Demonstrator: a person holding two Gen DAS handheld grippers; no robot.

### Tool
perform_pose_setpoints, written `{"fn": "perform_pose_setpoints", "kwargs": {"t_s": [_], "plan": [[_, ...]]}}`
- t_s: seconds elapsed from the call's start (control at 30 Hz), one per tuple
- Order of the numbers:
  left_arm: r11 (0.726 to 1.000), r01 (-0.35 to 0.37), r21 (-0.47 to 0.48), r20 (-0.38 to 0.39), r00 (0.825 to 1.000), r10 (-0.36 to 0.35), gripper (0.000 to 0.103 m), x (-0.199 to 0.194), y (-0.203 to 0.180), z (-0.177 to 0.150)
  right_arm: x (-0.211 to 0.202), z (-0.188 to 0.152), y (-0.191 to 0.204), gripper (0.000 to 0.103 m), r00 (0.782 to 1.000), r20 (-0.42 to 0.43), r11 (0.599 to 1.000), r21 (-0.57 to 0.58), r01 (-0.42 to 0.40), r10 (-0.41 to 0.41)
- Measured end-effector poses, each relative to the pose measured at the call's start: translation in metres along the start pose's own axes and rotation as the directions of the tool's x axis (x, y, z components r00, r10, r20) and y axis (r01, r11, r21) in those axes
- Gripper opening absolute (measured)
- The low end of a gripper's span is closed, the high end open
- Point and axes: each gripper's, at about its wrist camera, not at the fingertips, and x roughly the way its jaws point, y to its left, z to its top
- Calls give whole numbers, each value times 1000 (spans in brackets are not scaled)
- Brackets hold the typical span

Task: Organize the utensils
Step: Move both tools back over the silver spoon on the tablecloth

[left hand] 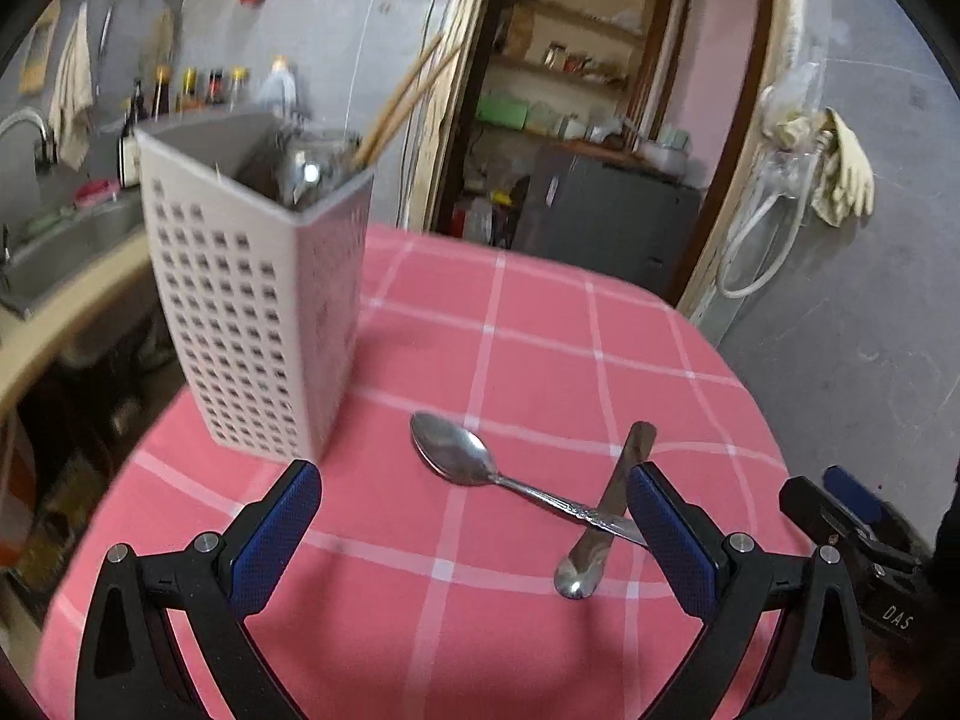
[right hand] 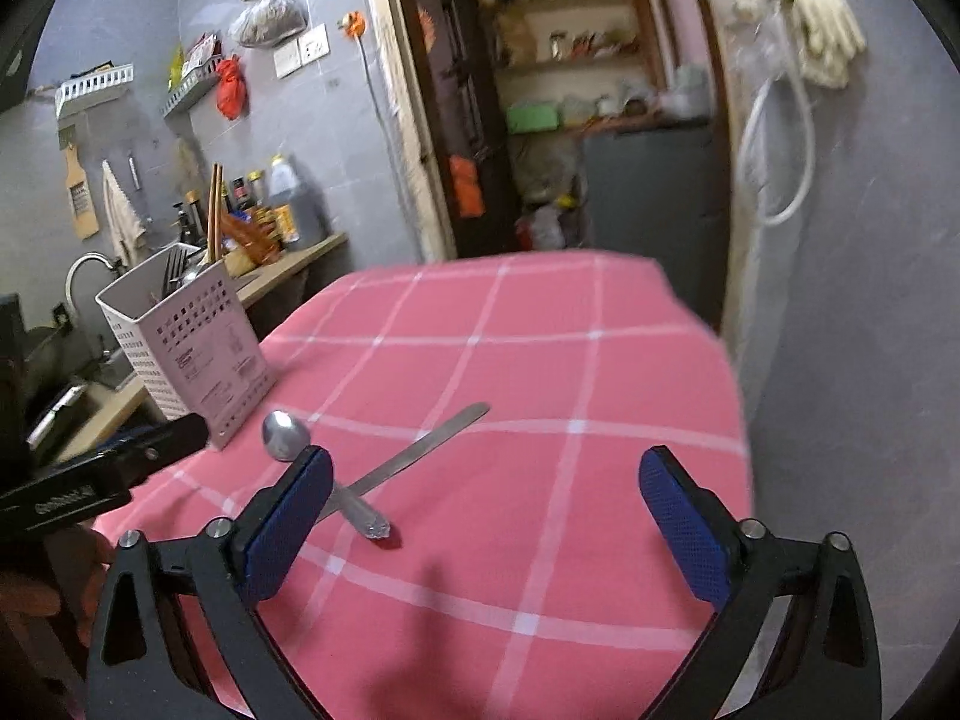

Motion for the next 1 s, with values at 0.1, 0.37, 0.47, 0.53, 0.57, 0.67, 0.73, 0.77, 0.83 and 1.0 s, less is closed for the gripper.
{"fn": "perform_pose_setpoints", "kwargs": {"t_s": [0.1,0.37,0.47,0.53,0.57,0.67,0.73,0.77,0.83,1.0], "plan": [[999,2,-40,-28,1000,-4,97,14,4,-1,25,-2,-6,79,998,-63,999,28,-21,23],[990,-43,-133,-145,989,23,65,61,13,4,61,-2,2,70,984,-177,997,77,19,-5],[985,-52,-164,-175,984,23,57,72,13,4,73,1,9,70,975,-216,993,97,69,-47],[982,-63,-176,-191,981,29,54,76,16,3,83,5,15,70,968,-240,990,104,99,-72],[980,-71,-183,-197,980,34,53,77,17,2,87,7,18,70,965,-248,989,102,111,-83],[979,-79,-190,-204,978,40,53,76,18,-1,101,11,30,70,952,-279,986,77,150,-123],[979,-84,-186,-205,978,44,53,74,19,-3,110,14,38,70,945,-293,984,53,169,-146],[978,-84,-192,-208,977,43,53,73,21,-4,115,14,44,70,940,-301,983,36,181,-162],[976,-79,-205,-209,977,35,53,72,25,-3,119,16,47,70,930,-317,980,4,201,-189],[972,-68,-226,-205,978,21,53,69,31,-3,132,19,62,70,900,-347,964,-73,254,-263]]}}
